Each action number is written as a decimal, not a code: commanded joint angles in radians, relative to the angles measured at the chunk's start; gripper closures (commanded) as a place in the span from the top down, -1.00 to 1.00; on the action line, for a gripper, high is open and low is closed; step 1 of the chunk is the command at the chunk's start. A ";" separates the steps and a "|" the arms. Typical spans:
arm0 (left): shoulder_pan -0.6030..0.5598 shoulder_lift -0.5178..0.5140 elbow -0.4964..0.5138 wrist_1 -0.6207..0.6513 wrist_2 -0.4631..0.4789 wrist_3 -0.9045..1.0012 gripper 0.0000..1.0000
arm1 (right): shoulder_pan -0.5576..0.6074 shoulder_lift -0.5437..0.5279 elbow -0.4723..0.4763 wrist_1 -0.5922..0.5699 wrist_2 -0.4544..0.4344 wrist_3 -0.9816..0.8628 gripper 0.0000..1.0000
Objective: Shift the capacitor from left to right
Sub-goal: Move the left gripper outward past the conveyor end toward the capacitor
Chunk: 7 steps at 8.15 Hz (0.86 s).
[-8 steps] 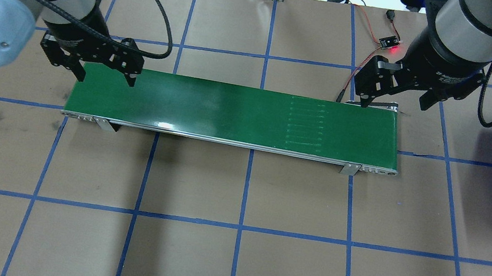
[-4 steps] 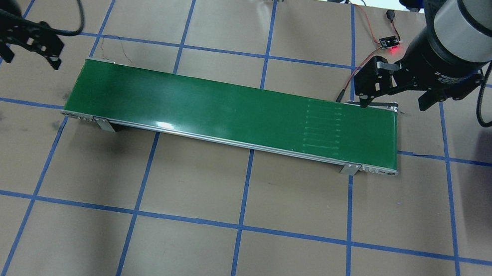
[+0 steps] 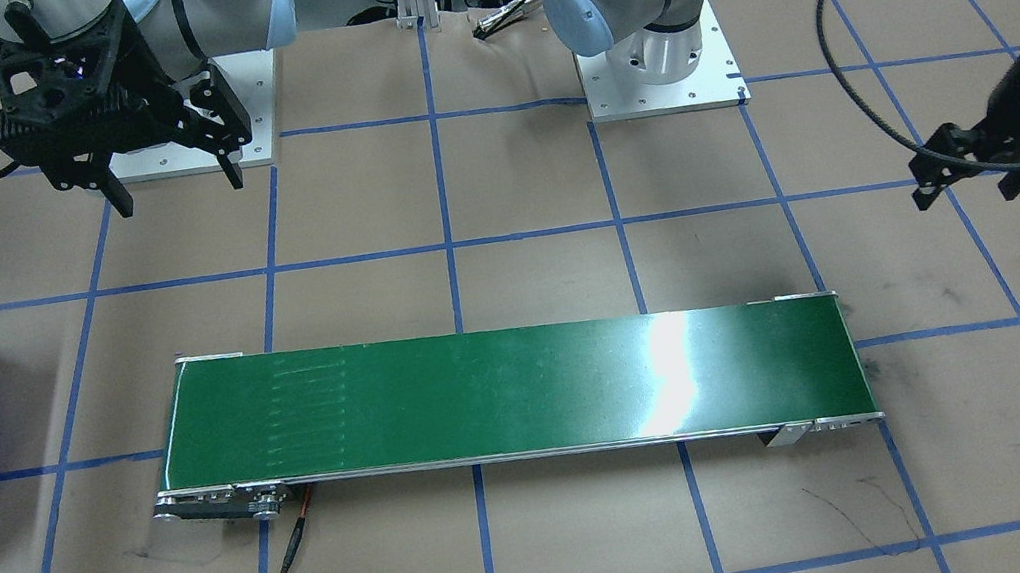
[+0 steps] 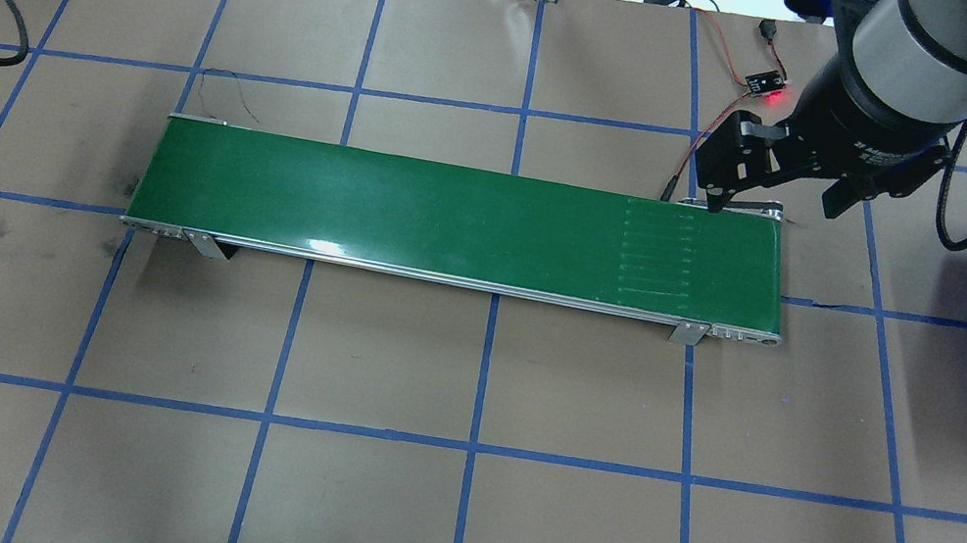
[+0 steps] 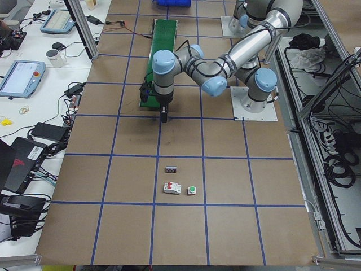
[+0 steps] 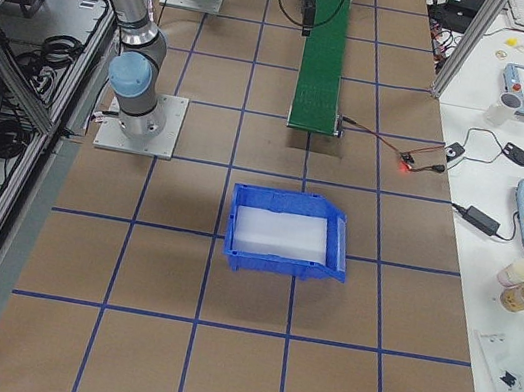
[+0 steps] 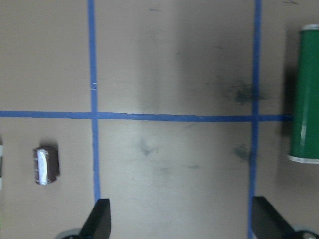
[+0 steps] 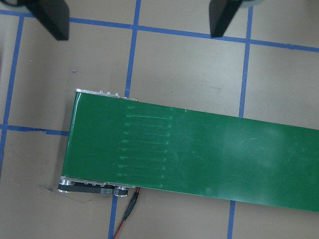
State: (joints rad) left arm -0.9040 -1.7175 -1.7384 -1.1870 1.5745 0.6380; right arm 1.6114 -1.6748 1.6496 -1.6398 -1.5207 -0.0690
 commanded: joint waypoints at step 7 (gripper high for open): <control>0.211 -0.338 0.010 0.277 0.010 0.134 0.98 | 0.001 0.007 0.004 0.000 -0.001 0.000 1.00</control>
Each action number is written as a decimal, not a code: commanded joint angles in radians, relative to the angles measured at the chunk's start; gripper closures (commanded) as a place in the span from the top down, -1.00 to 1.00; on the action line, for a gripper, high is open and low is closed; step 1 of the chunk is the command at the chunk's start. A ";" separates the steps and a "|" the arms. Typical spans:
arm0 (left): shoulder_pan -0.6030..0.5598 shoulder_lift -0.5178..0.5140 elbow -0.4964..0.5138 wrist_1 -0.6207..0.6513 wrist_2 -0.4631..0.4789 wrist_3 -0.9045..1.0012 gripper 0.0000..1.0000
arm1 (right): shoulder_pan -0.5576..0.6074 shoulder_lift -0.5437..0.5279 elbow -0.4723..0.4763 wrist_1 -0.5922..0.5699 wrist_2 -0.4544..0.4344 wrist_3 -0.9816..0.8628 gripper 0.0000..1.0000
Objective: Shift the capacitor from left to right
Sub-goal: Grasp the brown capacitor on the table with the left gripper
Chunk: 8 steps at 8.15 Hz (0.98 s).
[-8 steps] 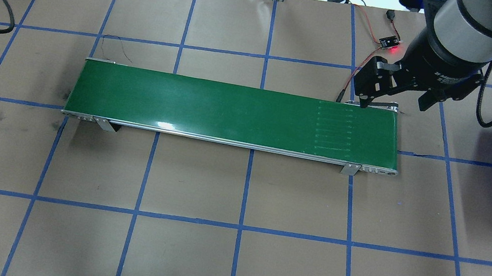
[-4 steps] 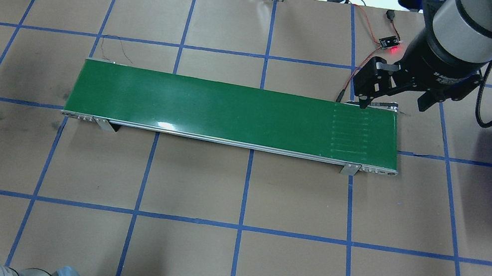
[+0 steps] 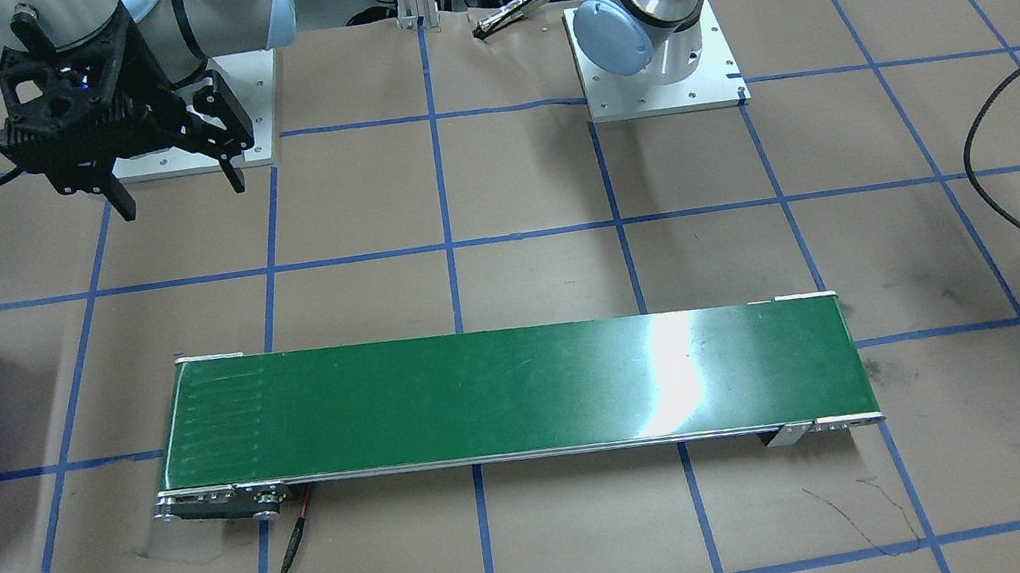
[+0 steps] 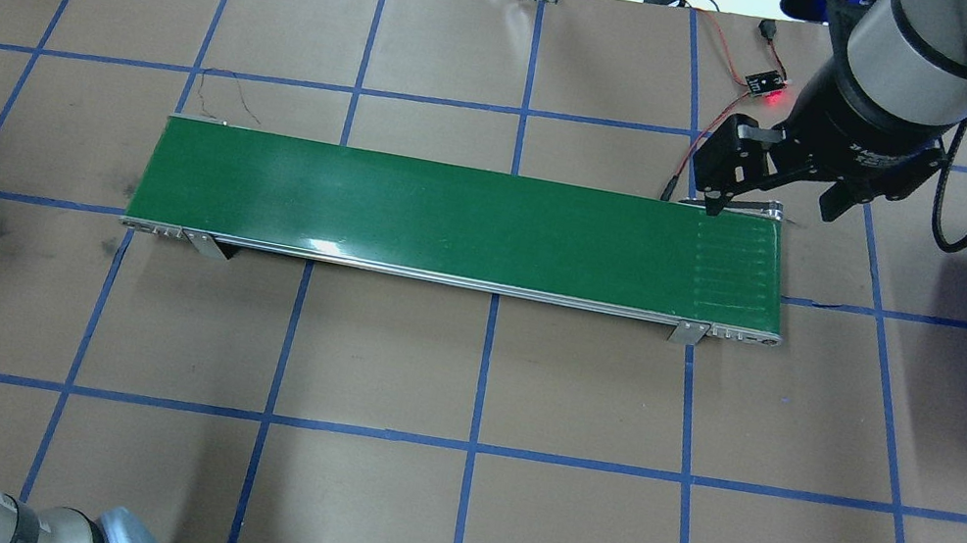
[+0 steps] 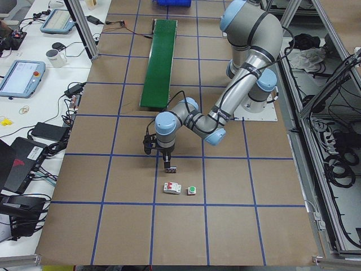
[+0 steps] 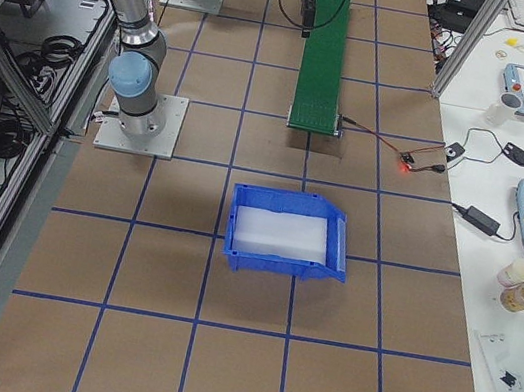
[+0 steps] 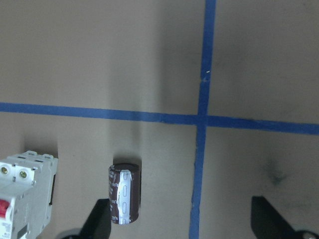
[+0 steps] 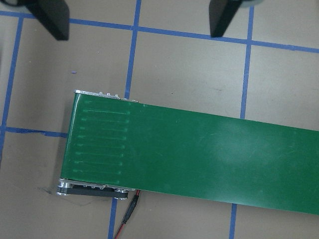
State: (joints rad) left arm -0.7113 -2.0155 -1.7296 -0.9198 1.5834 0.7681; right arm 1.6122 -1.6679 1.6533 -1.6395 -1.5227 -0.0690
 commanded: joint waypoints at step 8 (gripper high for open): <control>0.036 -0.087 0.002 0.041 0.075 0.004 0.69 | 0.000 -0.001 0.000 0.000 0.004 0.000 1.00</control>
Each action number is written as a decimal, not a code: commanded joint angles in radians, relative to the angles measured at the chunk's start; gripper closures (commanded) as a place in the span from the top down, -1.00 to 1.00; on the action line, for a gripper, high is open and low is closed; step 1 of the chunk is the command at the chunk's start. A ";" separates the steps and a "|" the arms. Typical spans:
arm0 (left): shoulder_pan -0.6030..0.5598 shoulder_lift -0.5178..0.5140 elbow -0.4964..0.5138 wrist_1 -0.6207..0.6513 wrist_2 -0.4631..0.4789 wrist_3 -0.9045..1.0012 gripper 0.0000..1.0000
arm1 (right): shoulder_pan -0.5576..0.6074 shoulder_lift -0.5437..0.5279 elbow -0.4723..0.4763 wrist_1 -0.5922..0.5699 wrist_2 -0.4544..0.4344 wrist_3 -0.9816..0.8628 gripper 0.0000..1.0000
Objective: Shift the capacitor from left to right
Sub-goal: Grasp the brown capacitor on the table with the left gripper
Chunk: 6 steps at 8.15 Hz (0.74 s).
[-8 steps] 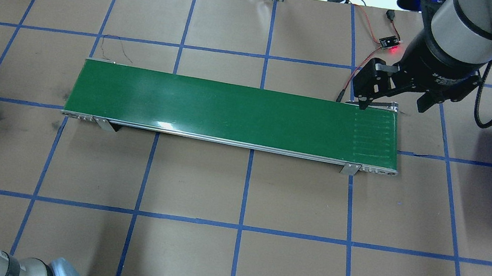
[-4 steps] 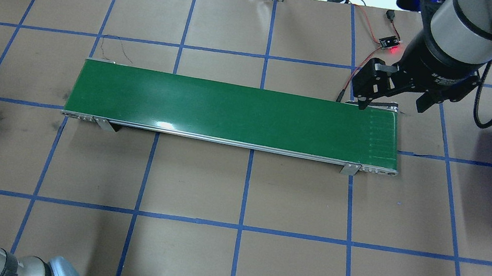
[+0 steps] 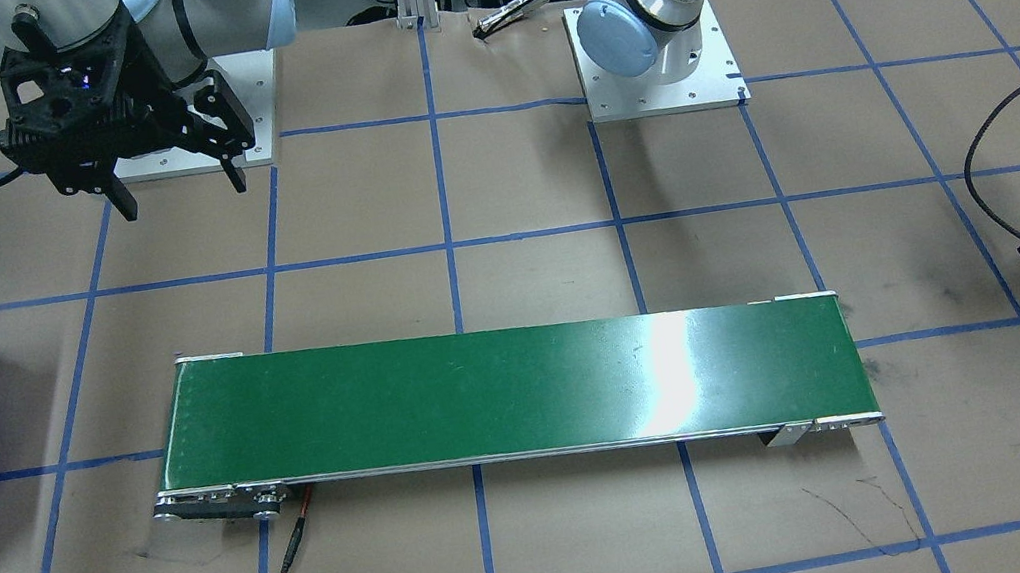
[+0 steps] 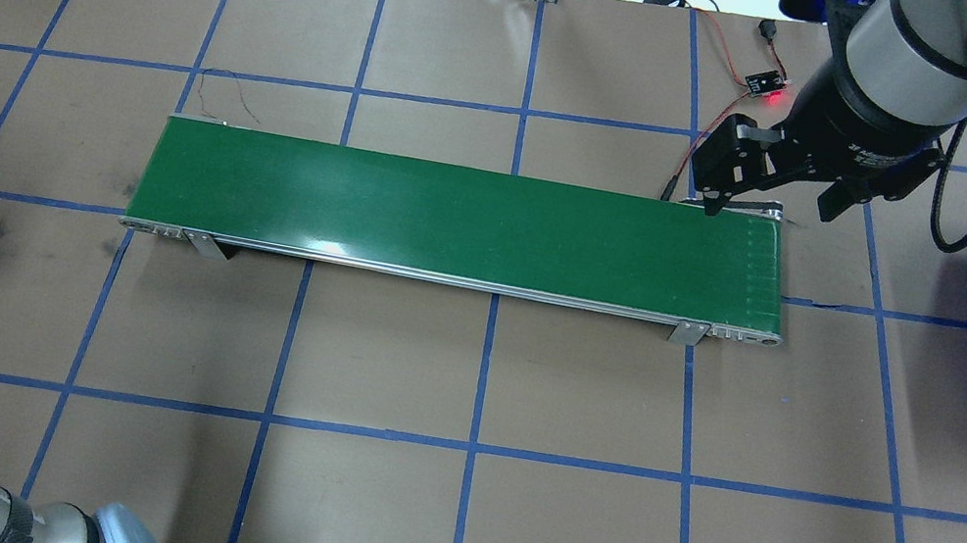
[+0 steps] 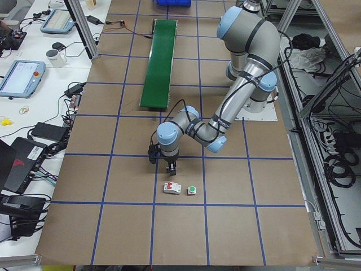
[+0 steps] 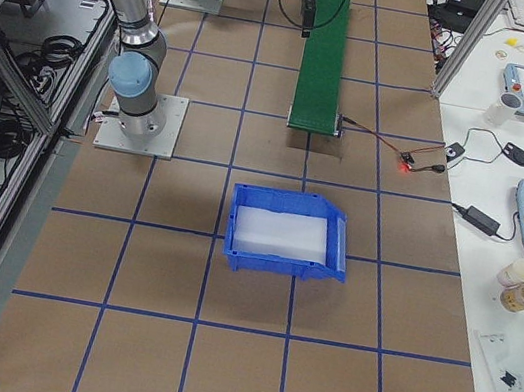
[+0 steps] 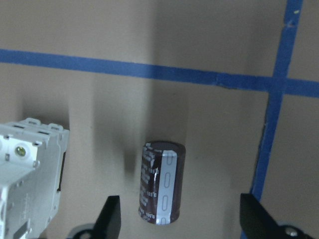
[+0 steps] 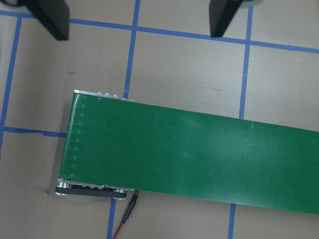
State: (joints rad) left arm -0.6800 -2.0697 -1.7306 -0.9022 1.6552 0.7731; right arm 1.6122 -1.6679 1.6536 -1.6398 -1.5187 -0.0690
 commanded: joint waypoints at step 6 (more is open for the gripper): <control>0.005 -0.043 0.003 0.069 0.003 -0.002 -1.00 | 0.000 -0.003 -0.002 0.000 0.000 0.000 1.00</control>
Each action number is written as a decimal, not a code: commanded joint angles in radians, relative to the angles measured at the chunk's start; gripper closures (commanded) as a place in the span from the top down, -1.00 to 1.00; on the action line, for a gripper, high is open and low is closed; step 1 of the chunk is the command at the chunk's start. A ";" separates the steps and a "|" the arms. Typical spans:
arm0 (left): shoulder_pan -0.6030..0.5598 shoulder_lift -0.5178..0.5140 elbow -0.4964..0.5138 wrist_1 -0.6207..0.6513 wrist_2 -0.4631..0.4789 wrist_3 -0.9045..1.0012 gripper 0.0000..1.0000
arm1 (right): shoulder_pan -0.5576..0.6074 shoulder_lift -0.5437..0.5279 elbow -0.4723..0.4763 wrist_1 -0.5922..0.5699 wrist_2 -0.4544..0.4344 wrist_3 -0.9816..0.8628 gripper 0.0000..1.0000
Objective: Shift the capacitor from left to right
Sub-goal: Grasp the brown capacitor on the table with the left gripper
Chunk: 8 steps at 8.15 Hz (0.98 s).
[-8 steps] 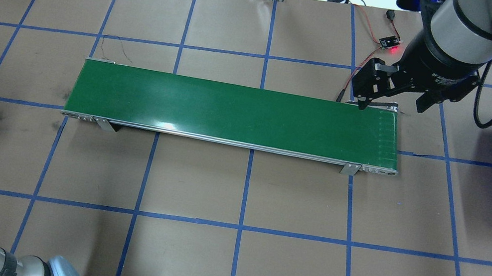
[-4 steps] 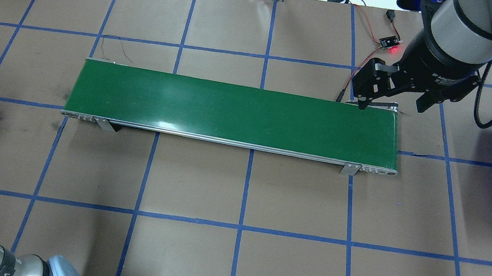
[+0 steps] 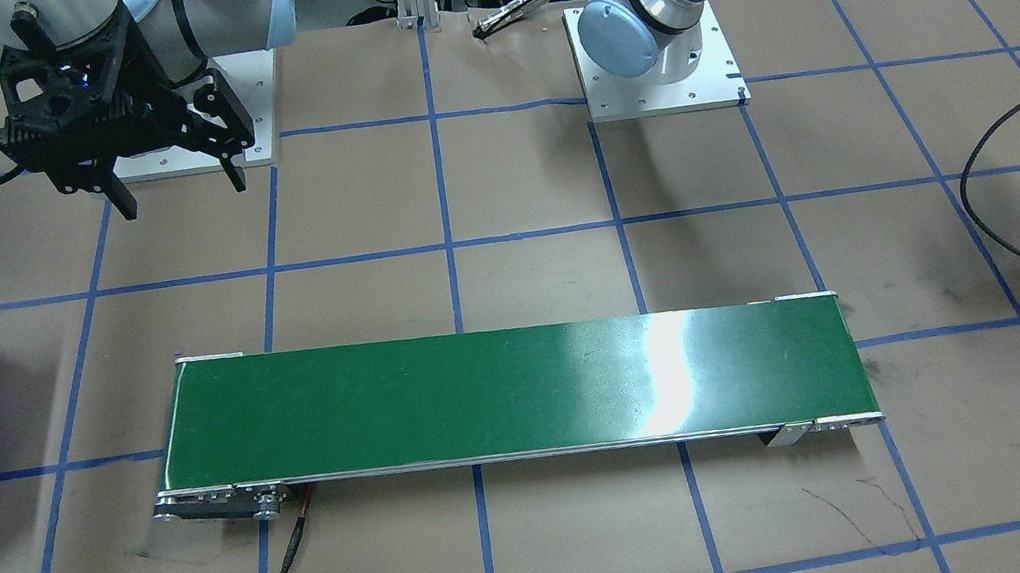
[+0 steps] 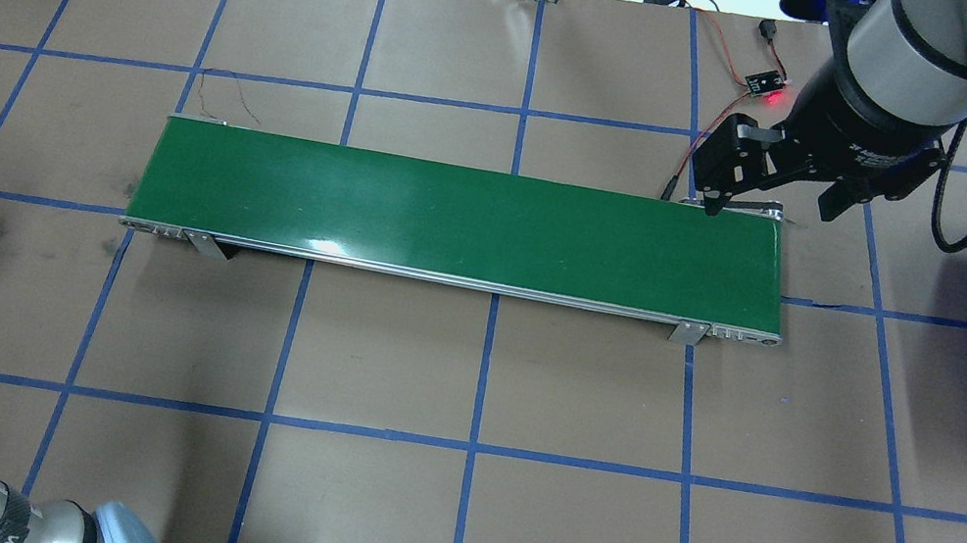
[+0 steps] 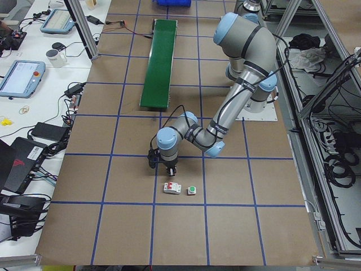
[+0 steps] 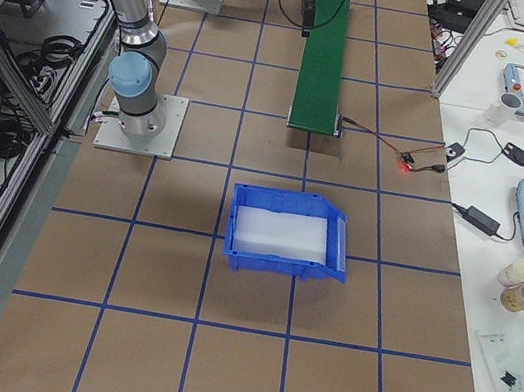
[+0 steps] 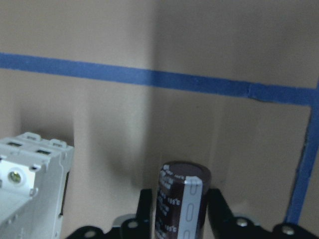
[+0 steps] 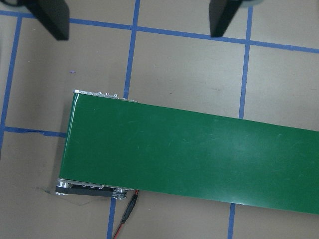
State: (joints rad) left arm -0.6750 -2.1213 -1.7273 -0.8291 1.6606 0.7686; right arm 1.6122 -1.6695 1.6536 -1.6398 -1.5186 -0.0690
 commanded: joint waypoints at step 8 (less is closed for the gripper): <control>-0.386 0.368 -0.003 -0.214 -0.126 -0.070 -1.00 | -0.003 0.011 0.002 0.002 -0.009 0.000 1.00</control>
State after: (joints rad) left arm -0.9188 -1.7914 -1.7298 -1.0365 1.5564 0.7684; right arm 1.6098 -1.6649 1.6534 -1.6388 -1.5128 -0.0671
